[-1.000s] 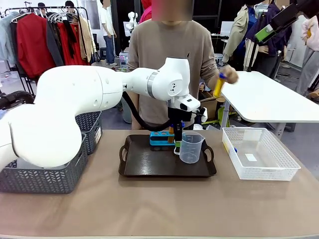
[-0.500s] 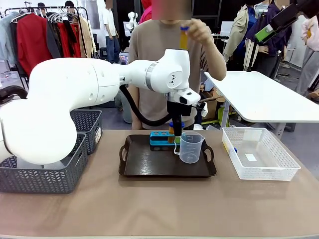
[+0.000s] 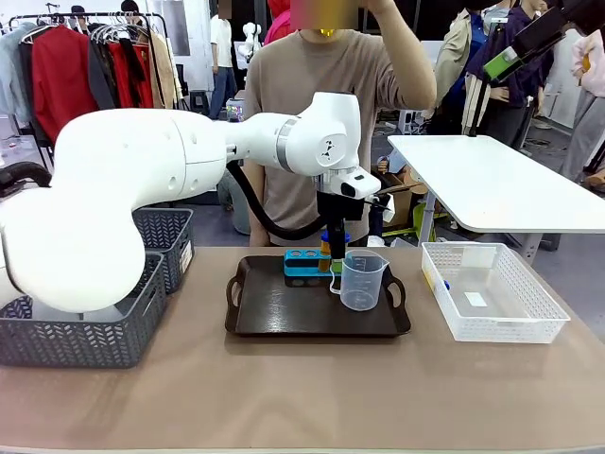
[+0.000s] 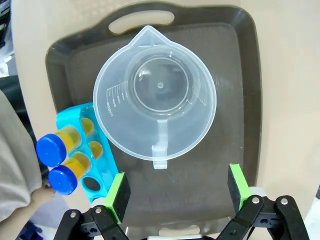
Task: Prepare the laboratory tools.
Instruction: Pick up one Small flask and place it on the Handle tray.
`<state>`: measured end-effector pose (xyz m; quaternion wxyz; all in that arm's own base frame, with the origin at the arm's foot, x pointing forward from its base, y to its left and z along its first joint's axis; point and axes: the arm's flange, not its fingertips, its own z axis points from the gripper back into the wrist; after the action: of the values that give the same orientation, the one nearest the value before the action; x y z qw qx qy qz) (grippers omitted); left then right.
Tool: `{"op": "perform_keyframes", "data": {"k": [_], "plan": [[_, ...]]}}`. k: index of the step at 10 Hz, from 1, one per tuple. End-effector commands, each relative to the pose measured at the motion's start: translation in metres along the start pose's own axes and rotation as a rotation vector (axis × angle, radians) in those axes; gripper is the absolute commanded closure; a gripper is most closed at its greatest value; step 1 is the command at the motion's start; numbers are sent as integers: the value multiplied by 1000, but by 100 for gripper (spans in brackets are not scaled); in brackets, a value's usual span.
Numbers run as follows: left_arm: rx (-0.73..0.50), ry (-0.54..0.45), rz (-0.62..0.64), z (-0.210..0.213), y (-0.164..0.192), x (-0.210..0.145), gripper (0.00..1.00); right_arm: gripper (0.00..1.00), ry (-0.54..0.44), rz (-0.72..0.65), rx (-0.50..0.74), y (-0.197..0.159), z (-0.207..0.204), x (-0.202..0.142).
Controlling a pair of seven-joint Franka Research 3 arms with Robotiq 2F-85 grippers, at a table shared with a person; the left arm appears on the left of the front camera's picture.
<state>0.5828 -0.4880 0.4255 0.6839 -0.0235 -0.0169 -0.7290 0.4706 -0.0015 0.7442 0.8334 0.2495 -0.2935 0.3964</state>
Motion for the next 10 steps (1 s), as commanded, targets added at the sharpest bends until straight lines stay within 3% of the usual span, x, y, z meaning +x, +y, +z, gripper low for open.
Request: {"op": "perform_keyframes", "data": {"k": [1, 6, 10], "plan": [[0, 0, 0, 1, 0, 0, 0, 0, -3, 0, -4, 2, 1, 0], [102, -36, 270, 121, -48, -70, 0, 0, -3, 0, -4, 2, 1, 0], [210, -2, 504, 181, -76, -127, 0, 0, -3, 0, -4, 2, 1, 0]]}}
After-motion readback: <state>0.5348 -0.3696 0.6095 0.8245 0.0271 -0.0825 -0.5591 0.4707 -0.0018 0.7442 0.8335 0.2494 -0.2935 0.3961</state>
